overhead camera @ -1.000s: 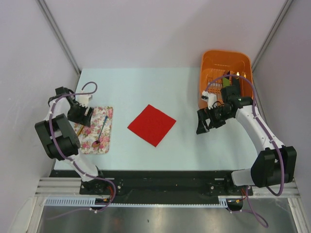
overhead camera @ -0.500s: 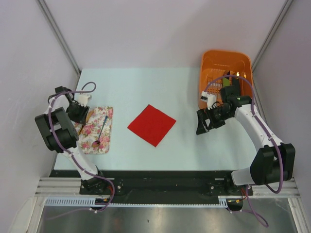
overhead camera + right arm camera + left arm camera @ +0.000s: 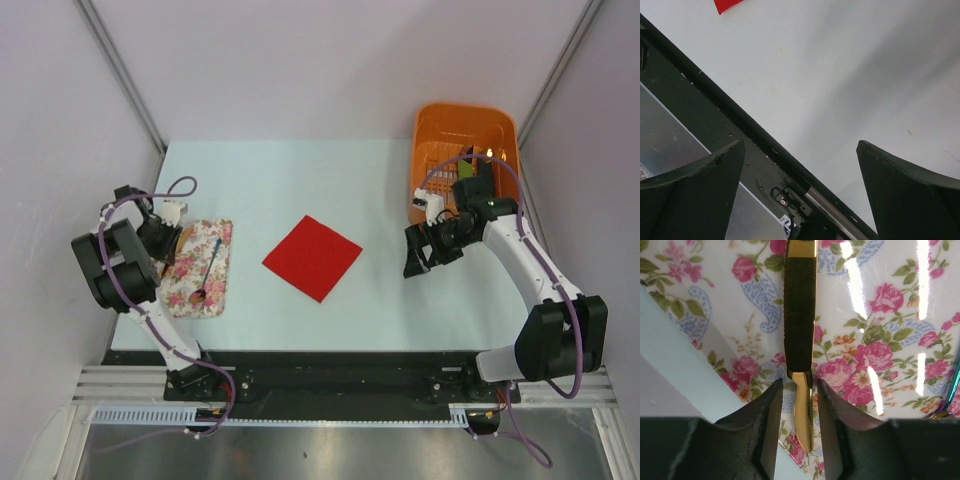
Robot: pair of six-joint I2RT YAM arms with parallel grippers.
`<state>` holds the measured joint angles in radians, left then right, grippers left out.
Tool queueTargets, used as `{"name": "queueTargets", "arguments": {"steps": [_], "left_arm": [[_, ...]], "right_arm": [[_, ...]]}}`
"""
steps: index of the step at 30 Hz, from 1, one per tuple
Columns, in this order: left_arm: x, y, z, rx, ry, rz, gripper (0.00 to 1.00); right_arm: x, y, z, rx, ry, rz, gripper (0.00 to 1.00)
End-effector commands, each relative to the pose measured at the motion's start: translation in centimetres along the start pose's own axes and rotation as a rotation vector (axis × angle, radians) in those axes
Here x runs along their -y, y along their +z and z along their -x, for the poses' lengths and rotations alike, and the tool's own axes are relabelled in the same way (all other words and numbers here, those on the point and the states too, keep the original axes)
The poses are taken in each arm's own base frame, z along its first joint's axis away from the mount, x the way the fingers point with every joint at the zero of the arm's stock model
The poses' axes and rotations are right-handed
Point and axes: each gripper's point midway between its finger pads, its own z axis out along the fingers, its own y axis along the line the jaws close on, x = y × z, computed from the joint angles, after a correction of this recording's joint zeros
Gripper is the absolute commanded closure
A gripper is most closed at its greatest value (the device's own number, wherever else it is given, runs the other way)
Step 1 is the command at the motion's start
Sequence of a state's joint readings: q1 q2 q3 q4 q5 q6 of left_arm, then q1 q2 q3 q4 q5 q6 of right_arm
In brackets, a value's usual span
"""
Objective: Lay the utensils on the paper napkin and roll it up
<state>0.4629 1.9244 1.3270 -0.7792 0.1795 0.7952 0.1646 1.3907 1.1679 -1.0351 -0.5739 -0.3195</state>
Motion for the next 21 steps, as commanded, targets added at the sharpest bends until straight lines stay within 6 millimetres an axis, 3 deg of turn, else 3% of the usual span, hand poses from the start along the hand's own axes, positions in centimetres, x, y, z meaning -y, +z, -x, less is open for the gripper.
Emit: {"name": "queueTargets", "arguments": {"steps": [1,11,14,15,21], "left_arm": [[1.2,1.2,-1.4,-0.019,-0.005,-0.044,0.64],[3.6,2.3,-2.6,-0.031,-0.074,-0.128,0.76],[3.9,2.2,-2.5,-0.029,-0.091,-0.145,0.87],[3.9,2.2,-2.4,-0.029,-0.1,-0.145,0.97],[4.2,-0.8,-0.2,0.063,-0.146,-0.133,1.0]], "right_arm": [[-0.4,-0.5,0.9,0.026,-0.035,0.012,0.0],[-0.5,-0.6,0.9,0.034,-0.041,0.008,0.0],[-0.5,-0.7,0.9,0.039,-0.047,0.004,0.0],[-0.5,-0.7,0.8,0.039,-0.047,0.004,0.01],[-0.7,-0.8,0.9,0.047,-0.047,0.005,0.0]]}}
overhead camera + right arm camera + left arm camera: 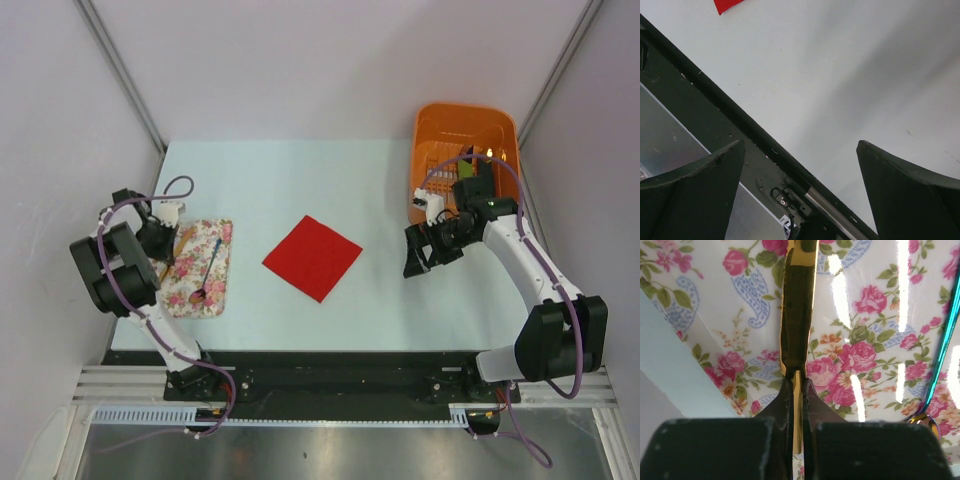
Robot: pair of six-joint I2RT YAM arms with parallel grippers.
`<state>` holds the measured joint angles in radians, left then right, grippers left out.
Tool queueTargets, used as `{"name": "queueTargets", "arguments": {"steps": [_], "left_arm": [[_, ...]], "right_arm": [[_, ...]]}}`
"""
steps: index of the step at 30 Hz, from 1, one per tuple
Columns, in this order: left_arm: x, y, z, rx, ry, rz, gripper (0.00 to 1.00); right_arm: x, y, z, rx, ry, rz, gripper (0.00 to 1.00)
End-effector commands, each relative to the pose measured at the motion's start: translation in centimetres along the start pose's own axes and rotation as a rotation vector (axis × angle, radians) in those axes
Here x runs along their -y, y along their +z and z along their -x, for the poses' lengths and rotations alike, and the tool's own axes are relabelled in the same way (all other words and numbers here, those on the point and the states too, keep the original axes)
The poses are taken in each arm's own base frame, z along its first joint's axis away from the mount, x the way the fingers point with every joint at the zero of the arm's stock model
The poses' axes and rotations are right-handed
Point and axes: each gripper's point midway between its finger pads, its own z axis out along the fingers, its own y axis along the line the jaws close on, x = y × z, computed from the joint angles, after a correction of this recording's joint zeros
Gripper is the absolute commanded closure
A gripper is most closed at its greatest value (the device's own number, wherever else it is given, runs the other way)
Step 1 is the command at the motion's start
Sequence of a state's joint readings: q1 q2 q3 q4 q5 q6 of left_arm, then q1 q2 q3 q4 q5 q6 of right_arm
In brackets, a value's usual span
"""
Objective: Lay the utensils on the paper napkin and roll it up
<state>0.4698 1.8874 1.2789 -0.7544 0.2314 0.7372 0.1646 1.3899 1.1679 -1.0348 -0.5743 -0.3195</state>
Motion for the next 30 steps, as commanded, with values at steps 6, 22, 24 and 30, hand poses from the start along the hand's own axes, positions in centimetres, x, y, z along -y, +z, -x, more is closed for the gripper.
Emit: {"name": "queueTargets", "arguments": {"steps": [6,22,24,30], "left_arm": [[4.4,-5.4,3.4,0.159,-0.197,-0.095,1.0],[20.8,-12.3,15.2,0.378,-0.325,-0.047,1.0],[24.3,-12.3,16.3,0.41,-0.328,-0.106,1.0],[31.0,-10.2,18.3,0.378,-0.389,-0.207,1.0]], "right_arm": [[-0.7,-0.9,0.9,0.057,-0.049,0.001,0.0],[0.0,-2.0,2.3,0.135,-0.044,-0.073,0.0],[0.1,-2.0,2.4,0.139,-0.043,-0.074,0.0],[-0.2,-2.2,2.8,0.152,-0.035,-0.058,0.0]]}}
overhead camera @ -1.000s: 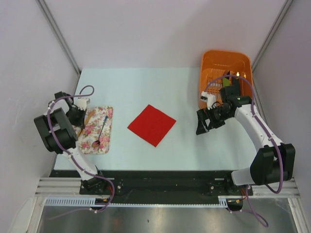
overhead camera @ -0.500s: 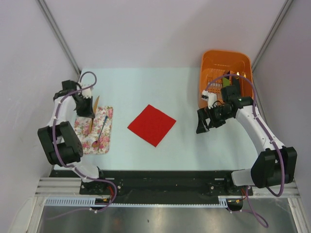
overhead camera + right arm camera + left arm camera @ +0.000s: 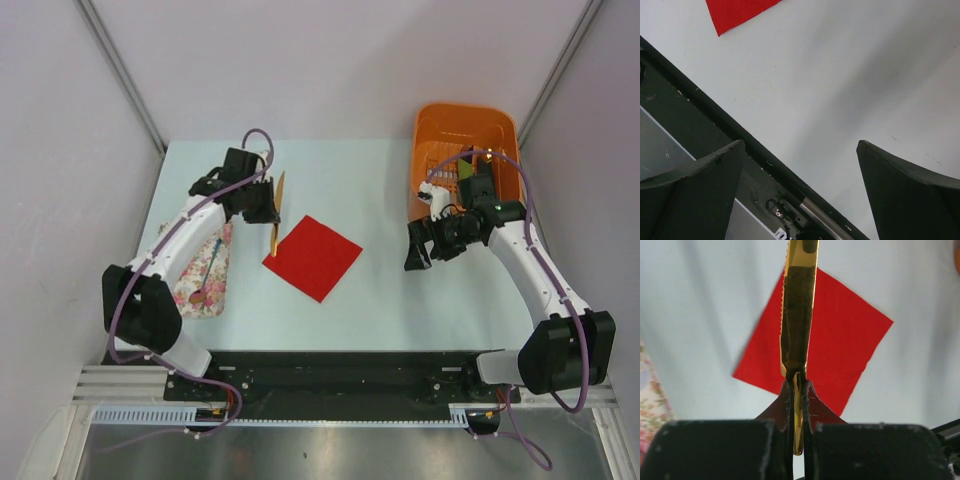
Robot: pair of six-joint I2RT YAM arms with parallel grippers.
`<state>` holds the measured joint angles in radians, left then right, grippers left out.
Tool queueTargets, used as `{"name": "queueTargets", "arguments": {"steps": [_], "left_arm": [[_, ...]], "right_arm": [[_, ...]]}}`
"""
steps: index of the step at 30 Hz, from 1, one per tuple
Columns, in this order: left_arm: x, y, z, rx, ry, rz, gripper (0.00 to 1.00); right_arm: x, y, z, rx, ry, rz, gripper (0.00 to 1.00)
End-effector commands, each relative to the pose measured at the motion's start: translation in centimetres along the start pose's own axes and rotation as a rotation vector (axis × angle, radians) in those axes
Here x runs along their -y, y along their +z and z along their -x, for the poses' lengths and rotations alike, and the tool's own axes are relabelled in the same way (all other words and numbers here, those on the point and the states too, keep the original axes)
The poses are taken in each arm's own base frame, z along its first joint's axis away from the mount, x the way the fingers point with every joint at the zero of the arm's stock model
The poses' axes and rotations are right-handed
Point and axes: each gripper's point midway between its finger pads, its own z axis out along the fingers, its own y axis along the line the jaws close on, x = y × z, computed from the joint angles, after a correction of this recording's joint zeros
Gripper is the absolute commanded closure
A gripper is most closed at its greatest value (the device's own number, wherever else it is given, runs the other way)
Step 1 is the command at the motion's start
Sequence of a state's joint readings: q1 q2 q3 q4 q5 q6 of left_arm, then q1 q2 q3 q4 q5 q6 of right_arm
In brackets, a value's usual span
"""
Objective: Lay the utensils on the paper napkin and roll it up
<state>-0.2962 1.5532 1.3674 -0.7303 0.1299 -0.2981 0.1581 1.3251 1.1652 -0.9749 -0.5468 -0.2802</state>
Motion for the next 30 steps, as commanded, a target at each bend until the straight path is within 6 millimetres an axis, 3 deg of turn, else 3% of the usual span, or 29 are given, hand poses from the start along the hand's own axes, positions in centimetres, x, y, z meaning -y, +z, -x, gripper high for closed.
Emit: {"name": "queueTargets", "arguments": {"steps": [1,5,8,15,30], "left_arm": [[4.2,1.6,1.6,0.053,-0.126,-0.034,1.0],[5.9,5.4,-0.1,-0.007,-0.146,-0.01,1.0],[7.0,7.0,-1.1,-0.032,-0.144,0.003,1.0],[6.8,11.1,-2.9,-0.111,-0.185,0.054,1.0],[5.4,13.9,-4.5,-0.17,-0.216,0.145,1.0]], "right_arm": [[-0.3,-0.9,1.5,0.059,-0.013,-0.001,0.0],[-0.4,-0.7,2.0,0.069,-0.007,0.007,0.0],[-0.3,-0.6,2.5,0.074,-0.007,0.012,0.0],[0.0,-0.4,3.9,0.08,-0.007,0.02,0.0],[0.0,0.3,3.5,0.072,0.002,0.033,0.0]]}}
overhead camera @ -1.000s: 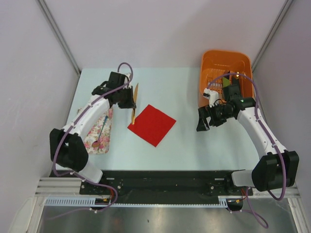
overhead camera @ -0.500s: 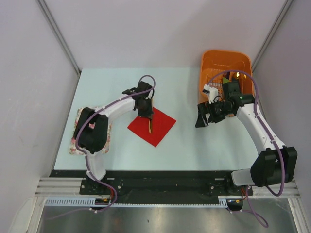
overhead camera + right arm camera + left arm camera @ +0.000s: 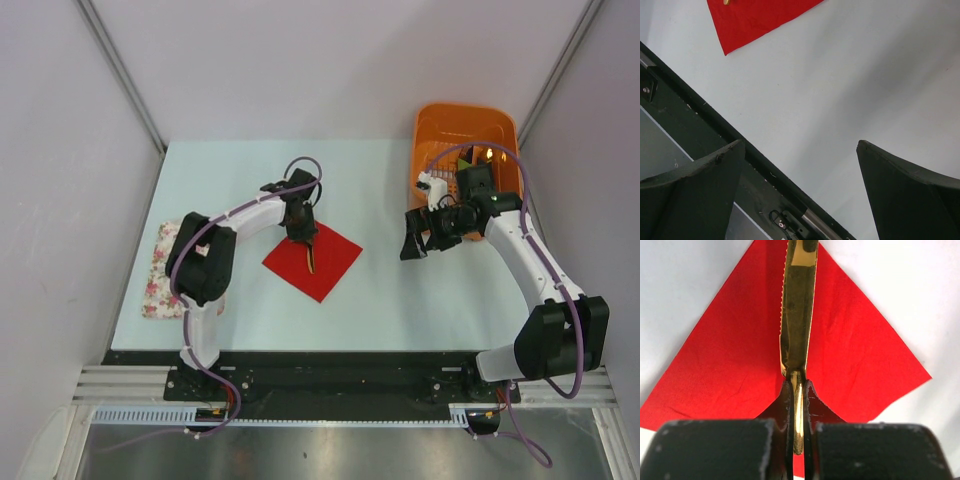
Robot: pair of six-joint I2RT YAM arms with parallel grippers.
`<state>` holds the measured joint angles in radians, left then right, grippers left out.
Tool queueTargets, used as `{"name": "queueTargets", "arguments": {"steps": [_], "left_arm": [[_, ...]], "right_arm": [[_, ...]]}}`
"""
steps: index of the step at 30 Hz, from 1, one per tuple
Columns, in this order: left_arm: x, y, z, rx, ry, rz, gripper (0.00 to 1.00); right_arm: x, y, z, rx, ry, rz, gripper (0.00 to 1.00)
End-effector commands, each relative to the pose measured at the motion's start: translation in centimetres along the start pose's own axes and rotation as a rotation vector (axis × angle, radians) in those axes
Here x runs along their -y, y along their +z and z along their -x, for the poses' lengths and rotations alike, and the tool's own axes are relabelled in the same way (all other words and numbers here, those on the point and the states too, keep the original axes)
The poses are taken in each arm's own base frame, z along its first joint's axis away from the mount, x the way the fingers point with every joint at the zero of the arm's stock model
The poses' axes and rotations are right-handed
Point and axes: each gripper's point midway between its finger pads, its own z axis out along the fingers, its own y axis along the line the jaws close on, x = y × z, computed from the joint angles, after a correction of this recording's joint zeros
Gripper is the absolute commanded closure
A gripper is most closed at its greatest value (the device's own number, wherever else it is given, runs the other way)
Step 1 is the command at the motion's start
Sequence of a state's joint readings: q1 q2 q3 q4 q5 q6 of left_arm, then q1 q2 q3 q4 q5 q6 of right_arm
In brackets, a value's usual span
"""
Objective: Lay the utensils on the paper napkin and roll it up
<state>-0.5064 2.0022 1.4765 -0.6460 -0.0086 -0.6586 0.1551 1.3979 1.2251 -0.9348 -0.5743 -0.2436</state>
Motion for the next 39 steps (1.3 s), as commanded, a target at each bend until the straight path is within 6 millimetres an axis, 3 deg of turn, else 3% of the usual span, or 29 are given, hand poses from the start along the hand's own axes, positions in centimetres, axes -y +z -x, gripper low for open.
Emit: {"name": "queueTargets", "arguments": {"steps": [1,17,20,23,24,28,33,36,37,39], "left_arm": [[1.3,-0.4,2.0,0.05,-0.025,-0.016,1.0],[0.5,1.9,1.5,0.011,-0.015,0.03,1.0],[0.2,2.2,1.4,0.008,-0.019,0.038,0.94],[0.0,2.4,1.1,-0.002,-0.019,0.042,0.82],[0.0,2.3,1.1,-0.003,-0.019,0.044,0.72],[-0.1,1.8,1.6,0.012,-0.018,0.048,0.62],[0.6,-0.5,3.5,0.074,-0.004,0.035,0.59],[1.8,-4.2,5.9,0.166,0.046,-0.004,0.56],[2.2,-6.7,6.9,0.22,0.057,-0.028,0.49],[1.8,-9.2,7.7,0.279,0.117,-0.032,0.37]], "right_arm": [[-0.4,-0.3,1.0,0.041,-0.022,0.014,0.0],[-0.7,-0.4,0.6,0.044,-0.026,0.023,0.0],[-0.8,-0.4,0.5,0.043,-0.025,0.024,0.0],[-0.7,-0.5,0.6,0.046,-0.026,0.022,0.0],[-0.7,-0.5,0.6,0.046,-0.026,0.022,0.0],[-0.8,-0.5,0.6,0.048,-0.027,0.026,0.0],[-0.9,-0.6,0.8,0.053,-0.03,0.026,0.0],[-1.1,-1.0,1.3,0.068,-0.041,0.027,0.0],[-1.1,-1.2,1.5,0.073,-0.043,0.022,0.0],[-1.3,-1.5,1.8,0.082,-0.05,0.026,0.0]]}}
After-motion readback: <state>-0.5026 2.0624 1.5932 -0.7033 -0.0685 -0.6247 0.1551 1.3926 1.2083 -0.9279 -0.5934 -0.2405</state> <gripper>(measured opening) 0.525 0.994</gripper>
